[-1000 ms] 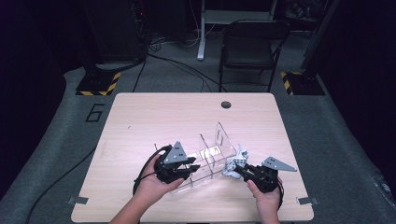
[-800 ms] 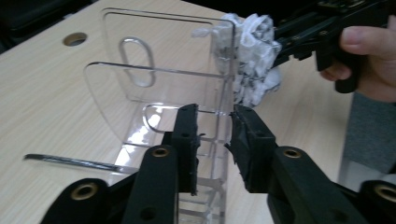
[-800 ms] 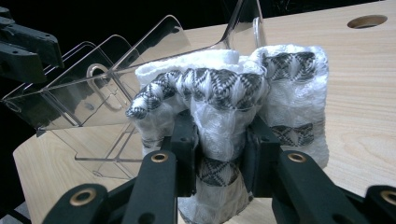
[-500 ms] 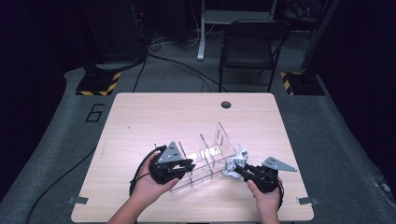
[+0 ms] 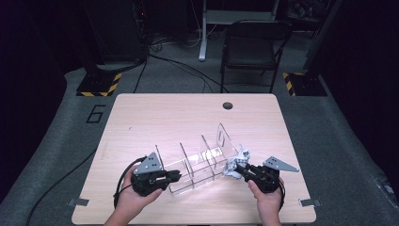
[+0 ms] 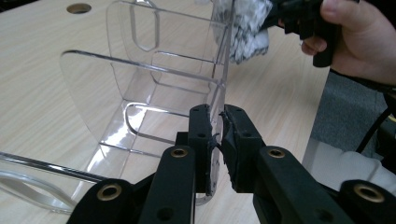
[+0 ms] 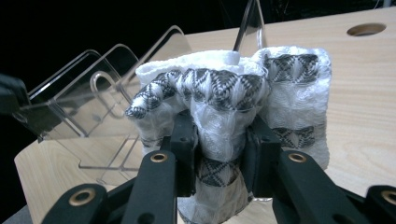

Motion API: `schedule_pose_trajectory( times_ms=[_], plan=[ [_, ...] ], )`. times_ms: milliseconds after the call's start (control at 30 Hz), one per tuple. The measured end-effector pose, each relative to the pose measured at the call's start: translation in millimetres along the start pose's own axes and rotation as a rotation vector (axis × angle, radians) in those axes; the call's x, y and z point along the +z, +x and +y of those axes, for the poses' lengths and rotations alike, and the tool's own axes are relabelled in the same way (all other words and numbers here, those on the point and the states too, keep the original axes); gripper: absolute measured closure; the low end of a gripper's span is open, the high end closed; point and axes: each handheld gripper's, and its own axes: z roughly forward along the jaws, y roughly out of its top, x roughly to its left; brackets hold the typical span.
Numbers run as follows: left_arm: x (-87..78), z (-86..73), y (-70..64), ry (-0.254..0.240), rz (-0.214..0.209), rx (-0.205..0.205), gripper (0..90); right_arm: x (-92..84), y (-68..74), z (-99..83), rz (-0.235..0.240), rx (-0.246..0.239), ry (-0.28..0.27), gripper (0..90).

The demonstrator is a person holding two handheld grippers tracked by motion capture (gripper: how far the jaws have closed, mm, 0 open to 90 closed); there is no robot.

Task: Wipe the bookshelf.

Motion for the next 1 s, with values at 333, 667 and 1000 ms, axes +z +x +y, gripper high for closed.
schedule_pose_trajectory(
  times_ms=[333, 667, 1000],
  plan=[
    [4.2, -14.1, 2.0, -0.075, -0.044, 0.001, 85.7, -12.7, 4.8, 31.1, -0.075, -0.033, -0.011, 69.6],
    [5.6, -14.3, -3.6, -0.065, -0.021, 0.052, 86.5, 10.3, 30.9, 39.1, -0.128, -0.118, 0.081, 69.6],
    [8.7, -14.9, -0.2, -0.077, -0.043, 0.000, 84.6, 24.4, 51.6, 54.5, -0.092, -0.195, 0.091, 69.2]
  ],
)
